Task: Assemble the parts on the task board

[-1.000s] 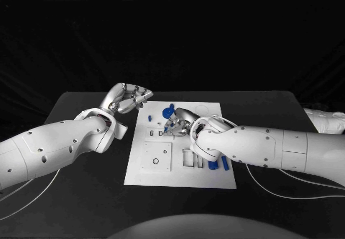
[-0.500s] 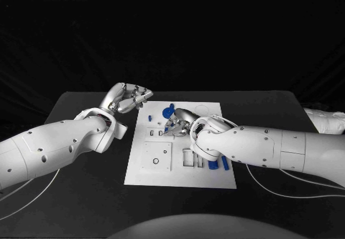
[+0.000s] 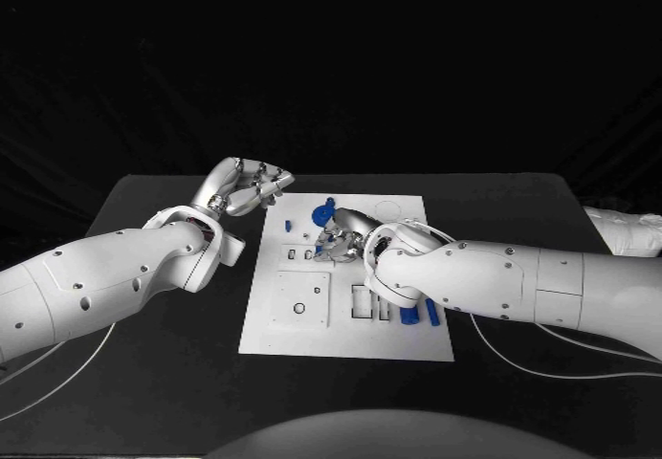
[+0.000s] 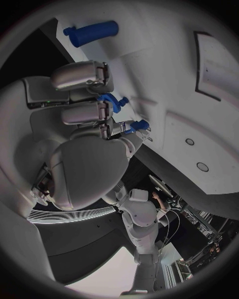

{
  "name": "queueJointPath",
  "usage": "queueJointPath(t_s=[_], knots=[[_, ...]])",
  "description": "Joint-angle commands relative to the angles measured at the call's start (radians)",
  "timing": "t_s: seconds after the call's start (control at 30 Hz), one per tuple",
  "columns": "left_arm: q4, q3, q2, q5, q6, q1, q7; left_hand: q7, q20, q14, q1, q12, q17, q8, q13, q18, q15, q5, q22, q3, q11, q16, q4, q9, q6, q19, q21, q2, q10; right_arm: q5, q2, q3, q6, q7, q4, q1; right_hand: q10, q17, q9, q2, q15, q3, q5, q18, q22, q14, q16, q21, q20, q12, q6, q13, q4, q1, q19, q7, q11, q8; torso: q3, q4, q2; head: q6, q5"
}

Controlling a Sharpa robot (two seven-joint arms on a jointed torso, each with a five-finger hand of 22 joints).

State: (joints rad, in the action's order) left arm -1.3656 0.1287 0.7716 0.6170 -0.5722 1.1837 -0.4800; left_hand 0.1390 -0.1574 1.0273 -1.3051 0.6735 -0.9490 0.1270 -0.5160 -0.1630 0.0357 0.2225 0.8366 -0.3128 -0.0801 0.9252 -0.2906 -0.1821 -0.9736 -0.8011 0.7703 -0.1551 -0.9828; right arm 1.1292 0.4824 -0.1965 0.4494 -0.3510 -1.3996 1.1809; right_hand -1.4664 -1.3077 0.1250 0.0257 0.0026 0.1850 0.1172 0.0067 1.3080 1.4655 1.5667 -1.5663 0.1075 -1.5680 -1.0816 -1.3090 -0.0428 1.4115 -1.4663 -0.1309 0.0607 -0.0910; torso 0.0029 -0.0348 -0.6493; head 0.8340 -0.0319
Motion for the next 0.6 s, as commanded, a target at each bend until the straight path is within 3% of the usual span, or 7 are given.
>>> queueJointPath(t_s=[0.03, 0.6], knots=[[-0.003, -0.001, -0.001, 0.003, -0.003, 0.002, -0.007, -0.001, 0.000, 0.009, -0.009, -0.005, 0.001, 0.001, 0.001, -0.017, 0.000, 0.004, -0.002, -0.006, 0.002, -0.006, 0.000, -0.002, 0.004, -0.007, -0.003, -0.004, -0.002, 0.013, -0.002, 0.000, -0.022, 0.005, 0.002, -0.001, -0.104, -0.263, -0.001, 0.009, 0.007, 0.002, 0.004, -0.007, 0.263, 0.105, 0.004, -0.004, 0.008, -0.003, -0.018, -0.262, 0.007, -0.002, -0.104, -0.003, 0.009, 0.008, -0.0004, 0.0000, 0.000, 0.000, 0.000], [-0.003, -0.001, 0.000, 0.003, -0.003, 0.002, -0.007, -0.001, 0.000, 0.009, -0.009, -0.005, 0.001, 0.001, 0.001, -0.017, 0.000, 0.004, -0.002, -0.006, 0.002, -0.006, 0.000, -0.002, 0.004, -0.007, -0.003, -0.004, -0.002, 0.013, -0.008, 0.000, -0.030, 0.006, 0.008, -0.004, -0.104, -0.263, -0.008, 0.009, 0.011, 0.002, 0.001, -0.007, 0.263, 0.105, 0.004, -0.004, 0.013, -0.003, 0.004, -0.262, 0.009, -0.002, -0.104, -0.006, 0.013, 0.023, -0.0005, 0.0004, 0.000, 0.000, -0.001]])
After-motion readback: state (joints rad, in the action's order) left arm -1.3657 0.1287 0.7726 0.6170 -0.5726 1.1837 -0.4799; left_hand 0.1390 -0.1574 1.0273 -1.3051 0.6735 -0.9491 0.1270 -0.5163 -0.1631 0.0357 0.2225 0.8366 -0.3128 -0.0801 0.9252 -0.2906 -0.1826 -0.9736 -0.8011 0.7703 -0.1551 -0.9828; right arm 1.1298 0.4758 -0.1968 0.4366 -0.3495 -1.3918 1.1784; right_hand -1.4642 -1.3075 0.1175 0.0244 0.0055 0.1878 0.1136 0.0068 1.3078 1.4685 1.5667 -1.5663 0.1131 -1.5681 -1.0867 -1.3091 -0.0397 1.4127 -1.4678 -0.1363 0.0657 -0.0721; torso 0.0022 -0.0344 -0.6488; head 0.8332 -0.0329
